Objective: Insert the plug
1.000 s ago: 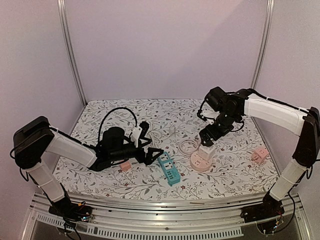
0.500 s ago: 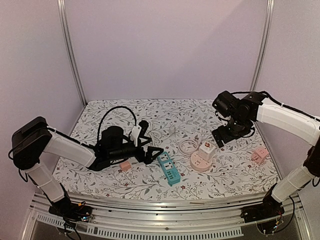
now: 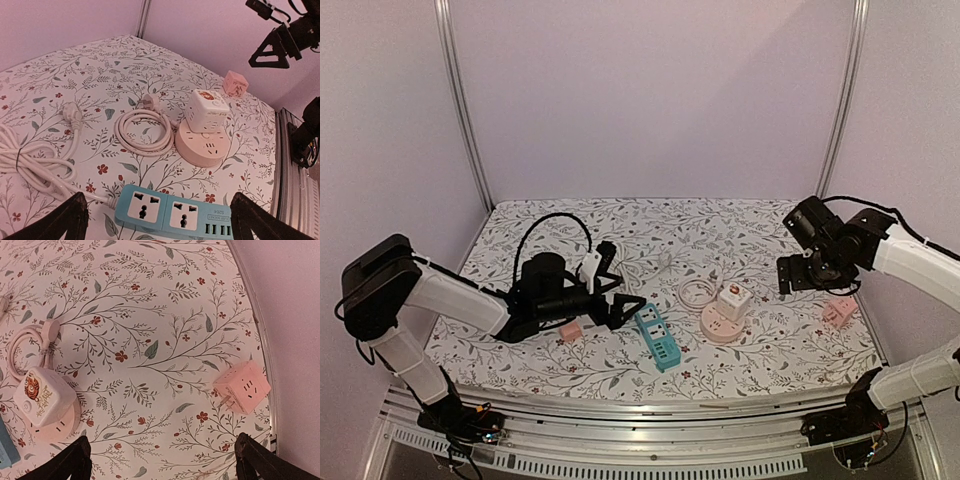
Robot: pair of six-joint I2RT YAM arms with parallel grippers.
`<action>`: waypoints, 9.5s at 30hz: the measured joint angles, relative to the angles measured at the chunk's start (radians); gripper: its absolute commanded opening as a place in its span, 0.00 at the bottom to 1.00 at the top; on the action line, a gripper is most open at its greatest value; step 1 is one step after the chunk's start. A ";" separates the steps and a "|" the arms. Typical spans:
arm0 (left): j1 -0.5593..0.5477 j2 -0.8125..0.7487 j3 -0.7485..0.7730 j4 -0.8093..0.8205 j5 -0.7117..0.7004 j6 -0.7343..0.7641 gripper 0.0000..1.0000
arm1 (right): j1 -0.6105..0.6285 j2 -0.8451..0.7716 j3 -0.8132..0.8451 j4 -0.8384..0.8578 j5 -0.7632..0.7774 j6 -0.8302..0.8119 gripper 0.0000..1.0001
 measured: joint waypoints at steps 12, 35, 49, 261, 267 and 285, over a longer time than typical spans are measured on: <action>0.000 0.000 0.000 0.000 0.010 -0.003 0.99 | -0.342 -0.214 -0.147 0.031 -0.060 0.201 0.99; 0.000 0.000 0.000 0.001 0.013 -0.006 0.99 | -0.612 0.116 -0.112 0.069 -0.174 0.385 0.99; 0.000 0.000 0.000 0.001 0.013 -0.006 0.99 | -0.723 0.250 -0.150 0.211 -0.252 0.323 0.99; -0.113 -0.017 0.632 -0.892 0.080 -0.096 0.00 | 0.453 -0.113 -0.266 0.944 -0.019 -0.623 0.90; -0.100 -0.045 0.618 -0.893 0.064 0.074 0.00 | 0.316 -0.131 -0.272 0.913 0.022 -0.461 0.90; -0.090 -0.105 0.578 -0.799 0.125 0.612 0.00 | 0.003 -0.050 -0.286 0.849 -0.192 -0.203 0.82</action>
